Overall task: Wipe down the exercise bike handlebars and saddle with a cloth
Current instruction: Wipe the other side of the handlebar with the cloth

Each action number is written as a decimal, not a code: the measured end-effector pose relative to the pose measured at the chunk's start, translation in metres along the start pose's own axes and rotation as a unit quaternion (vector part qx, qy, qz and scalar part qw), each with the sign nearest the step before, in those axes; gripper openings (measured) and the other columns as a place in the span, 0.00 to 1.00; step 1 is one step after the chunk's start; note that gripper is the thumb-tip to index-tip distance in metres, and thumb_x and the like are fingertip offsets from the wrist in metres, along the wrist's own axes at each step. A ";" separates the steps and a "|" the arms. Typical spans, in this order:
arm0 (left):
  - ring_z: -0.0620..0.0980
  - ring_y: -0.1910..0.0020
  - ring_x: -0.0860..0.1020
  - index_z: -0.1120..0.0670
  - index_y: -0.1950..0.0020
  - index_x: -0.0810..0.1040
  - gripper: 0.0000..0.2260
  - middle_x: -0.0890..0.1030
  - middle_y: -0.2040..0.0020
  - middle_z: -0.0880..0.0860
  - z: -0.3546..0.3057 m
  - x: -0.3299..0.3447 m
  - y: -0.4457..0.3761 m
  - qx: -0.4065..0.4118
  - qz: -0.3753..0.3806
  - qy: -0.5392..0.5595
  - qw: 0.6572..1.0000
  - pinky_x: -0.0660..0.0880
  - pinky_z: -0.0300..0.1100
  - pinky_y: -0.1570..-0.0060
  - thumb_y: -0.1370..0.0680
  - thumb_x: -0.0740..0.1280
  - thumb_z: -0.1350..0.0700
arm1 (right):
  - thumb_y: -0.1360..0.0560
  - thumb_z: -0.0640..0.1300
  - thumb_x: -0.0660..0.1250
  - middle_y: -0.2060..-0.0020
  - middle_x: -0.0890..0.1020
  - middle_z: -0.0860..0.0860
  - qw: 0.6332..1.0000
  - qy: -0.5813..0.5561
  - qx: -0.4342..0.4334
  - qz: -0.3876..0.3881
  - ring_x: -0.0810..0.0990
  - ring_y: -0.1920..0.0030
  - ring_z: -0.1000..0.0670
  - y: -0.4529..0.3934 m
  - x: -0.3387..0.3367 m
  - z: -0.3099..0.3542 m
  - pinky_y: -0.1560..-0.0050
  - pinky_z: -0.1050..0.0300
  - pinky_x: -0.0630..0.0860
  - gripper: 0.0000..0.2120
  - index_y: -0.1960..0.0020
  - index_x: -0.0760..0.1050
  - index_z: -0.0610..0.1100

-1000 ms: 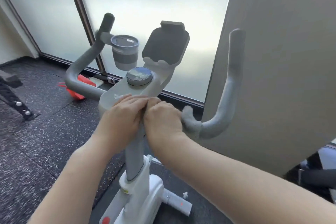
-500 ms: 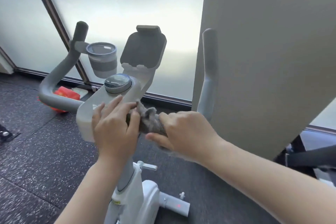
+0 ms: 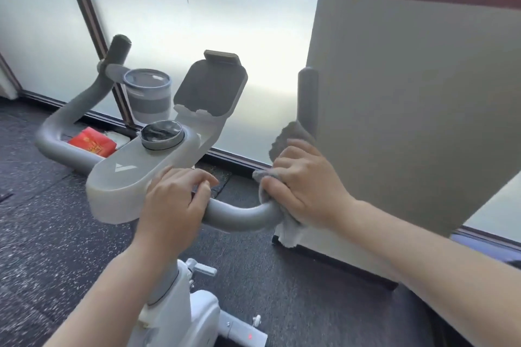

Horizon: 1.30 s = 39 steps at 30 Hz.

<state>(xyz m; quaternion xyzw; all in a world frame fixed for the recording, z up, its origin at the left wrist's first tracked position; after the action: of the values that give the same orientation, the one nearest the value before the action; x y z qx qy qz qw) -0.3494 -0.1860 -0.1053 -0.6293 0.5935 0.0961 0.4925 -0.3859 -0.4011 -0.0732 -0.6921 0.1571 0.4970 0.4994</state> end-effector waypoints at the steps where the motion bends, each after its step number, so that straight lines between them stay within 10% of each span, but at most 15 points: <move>1: 0.46 0.45 0.76 0.49 0.55 0.82 0.14 0.81 0.53 0.44 0.005 -0.002 0.000 0.017 0.009 0.004 1.000 0.67 0.47 0.37 0.25 0.56 0.50 | 0.20 0.52 0.52 0.67 0.79 0.54 1.000 0.006 -0.004 0.007 0.75 0.59 0.49 0.004 0.004 0.016 0.40 0.50 0.68 0.21 0.62 0.79 0.49; 7: 0.42 0.34 0.71 0.50 0.49 0.84 0.20 0.82 0.42 0.45 0.032 -0.024 0.001 0.117 0.082 -0.059 0.988 0.53 0.38 0.28 0.20 0.52 0.46 | 0.26 0.69 0.58 0.51 0.79 0.56 0.967 -0.025 -0.130 0.219 0.76 0.46 0.52 -0.002 -0.026 -0.008 0.36 0.55 0.67 0.22 0.47 0.73 0.51; 13: 0.47 0.28 0.66 0.49 0.41 0.81 0.19 0.75 0.31 0.48 0.041 -0.035 0.012 0.057 0.004 -0.116 0.992 0.55 0.50 0.27 0.20 0.53 0.47 | 0.32 0.71 0.60 0.74 0.74 0.54 0.973 0.152 -0.138 0.106 0.74 0.74 0.49 -0.005 0.016 0.024 0.67 0.56 0.73 0.25 0.66 0.67 0.48; 21: 0.41 0.28 0.66 0.53 0.32 0.75 0.23 0.75 0.32 0.47 0.058 -0.039 0.009 0.065 -0.011 -0.021 0.998 0.54 0.43 0.26 0.25 0.52 0.58 | 0.31 0.42 0.59 0.74 0.75 0.46 0.960 0.248 0.126 0.024 0.72 0.76 0.48 -0.045 0.070 0.111 0.71 0.57 0.62 0.08 0.63 0.76 0.42; 28: 0.41 0.30 0.67 0.54 0.32 0.75 0.21 0.72 0.32 0.45 0.059 -0.040 0.010 0.065 -0.041 0.006 0.997 0.56 0.40 0.28 0.23 0.54 0.58 | 0.33 0.38 0.47 0.69 0.82 0.46 0.941 0.240 0.234 0.047 0.80 0.71 0.49 -0.108 0.106 0.145 0.72 0.58 0.74 0.24 0.54 0.82 0.42; 31: 0.41 0.30 0.67 0.53 0.32 0.75 0.23 0.73 0.33 0.46 0.059 -0.039 0.012 0.061 -0.036 -0.006 0.997 0.57 0.42 0.28 0.24 0.52 0.58 | 0.32 0.49 0.67 0.71 0.79 0.51 0.968 0.186 0.167 0.012 0.77 0.75 0.53 -0.086 0.087 0.129 0.76 0.61 0.62 0.09 0.57 0.80 0.45; 33: 0.42 0.30 0.68 0.53 0.33 0.76 0.23 0.76 0.33 0.48 0.053 -0.038 0.012 0.044 -0.042 -0.001 0.998 0.57 0.43 0.27 0.25 0.52 0.59 | 0.41 0.61 0.76 0.73 0.77 0.53 0.978 0.153 0.139 0.024 0.76 0.77 0.52 -0.062 0.072 0.117 0.74 0.60 0.55 0.21 0.58 0.78 0.48; 37: 0.43 0.35 0.72 0.53 0.37 0.78 0.17 0.81 0.40 0.48 0.019 -0.025 0.015 0.053 -0.019 0.064 0.996 0.64 0.50 0.30 0.21 0.56 0.55 | 0.26 0.63 0.62 0.71 0.77 0.50 0.994 0.094 0.051 0.019 0.78 0.71 0.47 -0.012 0.031 0.077 0.72 0.57 0.67 0.20 0.60 0.75 0.45; 39: 0.43 0.44 0.75 0.51 0.41 0.80 0.15 0.83 0.48 0.47 -0.006 -0.016 0.017 0.065 0.001 0.064 0.996 0.69 0.47 0.38 0.22 0.57 0.51 | 0.20 0.55 0.58 0.63 0.80 0.48 0.997 0.049 -0.048 0.041 0.80 0.60 0.45 0.009 0.009 0.043 0.56 0.51 0.76 0.19 0.55 0.78 0.42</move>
<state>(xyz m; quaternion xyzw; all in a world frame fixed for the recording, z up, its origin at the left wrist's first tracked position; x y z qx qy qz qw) -0.3707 -0.1766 -0.0997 -0.6002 0.6295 0.0177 0.4931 -0.4112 -0.3664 -0.0863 -0.7318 0.1857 0.4896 0.4362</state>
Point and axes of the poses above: each hand's wrist, its own y-axis away from the middle knuckle, its own x-axis out of the palm, z = x × y, the point moved 1 cm from there along -y, towards the middle knuckle
